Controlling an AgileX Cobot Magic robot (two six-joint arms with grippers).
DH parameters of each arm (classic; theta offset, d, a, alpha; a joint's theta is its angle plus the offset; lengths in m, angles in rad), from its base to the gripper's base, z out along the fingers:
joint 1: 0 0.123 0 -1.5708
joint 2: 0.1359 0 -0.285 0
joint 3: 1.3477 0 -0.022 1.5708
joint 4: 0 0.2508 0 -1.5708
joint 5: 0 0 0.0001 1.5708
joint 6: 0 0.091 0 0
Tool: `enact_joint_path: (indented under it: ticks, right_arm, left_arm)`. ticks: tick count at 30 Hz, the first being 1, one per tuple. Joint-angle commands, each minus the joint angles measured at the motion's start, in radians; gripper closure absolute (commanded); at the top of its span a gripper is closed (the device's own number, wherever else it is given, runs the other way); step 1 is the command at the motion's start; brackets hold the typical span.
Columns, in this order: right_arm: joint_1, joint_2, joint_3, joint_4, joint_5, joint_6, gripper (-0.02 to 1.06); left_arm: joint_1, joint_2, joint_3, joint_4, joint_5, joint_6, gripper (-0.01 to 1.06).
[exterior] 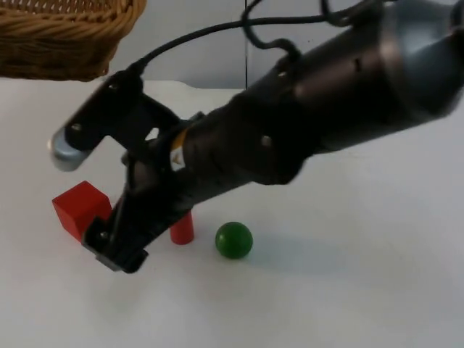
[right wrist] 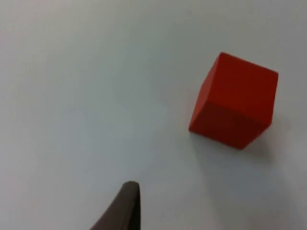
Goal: Pick up the basket with the left hand and place the object to the left of the red cylinder into the basket with the right hand.
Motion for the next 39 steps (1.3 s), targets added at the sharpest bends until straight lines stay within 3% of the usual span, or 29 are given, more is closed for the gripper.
enact_joint_path:
  ticks: [1, 13, 22, 27, 29, 31, 32, 36, 37, 38, 39]
  right_arm:
    - [0.008, 0.036, -0.056, 0.006, 0.023, -0.004, -0.01]
    - [0.008, 0.24, -0.345, 0.185, 0.074, 0.008, -0.01]
    - [0.018, 0.36, -0.484, 0.183, 0.065, 0.011, 0.0]
    - [0.018, 0.389, -0.5, 0.179, 0.048, 0.011, 0.1]
    - [0.018, 0.393, -0.5, 0.179, 0.033, 0.011, 0.23]
    - [0.018, 0.394, -0.5, 0.182, 0.038, 0.015, 0.44]
    - [0.018, 0.394, -0.5, 0.182, 0.038, 0.015, 0.44]
    - [0.018, 0.39, -0.5, 0.179, 0.103, 0.029, 0.92]
    - [0.018, 0.39, -0.5, 0.179, 0.103, 0.029, 0.92]
    - [0.018, 0.385, -0.5, 0.179, 0.139, 0.027, 1.05]
    - [0.018, 0.379, -0.5, 0.179, 0.179, 0.027, 1.05]
  left_arm:
    - [0.004, -0.013, -0.003, -0.01, -0.017, -0.008, 1.05]
    - [0.004, -0.013, -0.003, -0.007, -0.017, -0.014, 1.05]
    - [0.004, -0.013, -0.003, -0.009, -0.017, -0.014, 1.05]
    - [0.004, -0.013, -0.003, -0.009, -0.017, -0.014, 1.05]
    - [0.004, -0.013, -0.003, -0.006, -0.017, -0.014, 1.05]
    - [0.004, -0.013, -0.003, -0.006, -0.017, -0.014, 1.05]
    - [0.004, -0.013, -0.003, -0.006, -0.017, -0.014, 1.05]
    - [0.004, -0.013, -0.003, 0.0, -0.017, -0.014, 1.05]
    - [0.004, -0.013, -0.003, 0.0, -0.017, -0.014, 1.05]
    - [0.004, -0.013, -0.003, 0.002, -0.017, -0.014, 1.05]
    - [0.004, -0.013, -0.003, 0.005, -0.017, -0.014, 1.05]
